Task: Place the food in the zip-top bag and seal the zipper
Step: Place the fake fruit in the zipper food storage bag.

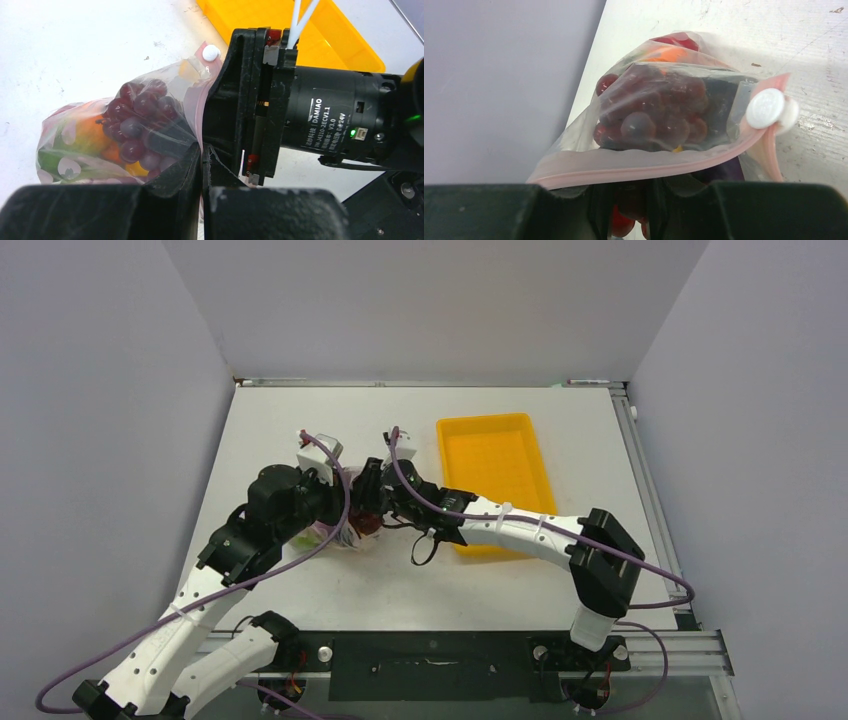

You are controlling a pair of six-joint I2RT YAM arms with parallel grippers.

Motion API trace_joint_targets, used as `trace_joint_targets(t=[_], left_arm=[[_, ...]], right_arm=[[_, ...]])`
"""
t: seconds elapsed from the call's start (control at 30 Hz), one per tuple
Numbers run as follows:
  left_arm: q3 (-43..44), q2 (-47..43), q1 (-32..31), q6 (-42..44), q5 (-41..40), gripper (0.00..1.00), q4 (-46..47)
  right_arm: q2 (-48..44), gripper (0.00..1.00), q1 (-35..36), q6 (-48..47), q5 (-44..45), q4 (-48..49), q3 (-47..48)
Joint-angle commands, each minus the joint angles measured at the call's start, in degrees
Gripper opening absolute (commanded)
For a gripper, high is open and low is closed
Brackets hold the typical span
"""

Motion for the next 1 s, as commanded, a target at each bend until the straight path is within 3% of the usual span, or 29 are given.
trace_joint_targets(t=[0.0, 0.3, 0.97], left_arm=[[1.7, -0.5, -0.2, -0.1, 2.5, 0.0, 2.0], [1.6, -0.8, -0.2, -0.2, 0.8, 0.0, 2.0], [1.3, -1.1, -0.2, -0.6, -2.0, 0.0, 2.1]], right_arm=[[1.9, 0.24, 0.3, 2.9, 5.4, 8.7, 0.5], [1.5, 0.56, 0.3, -0.1, 0.5, 10.4, -1.2], [-16.4, 0.61, 0.1, -12.0, 5.1, -3.9, -6.9]])
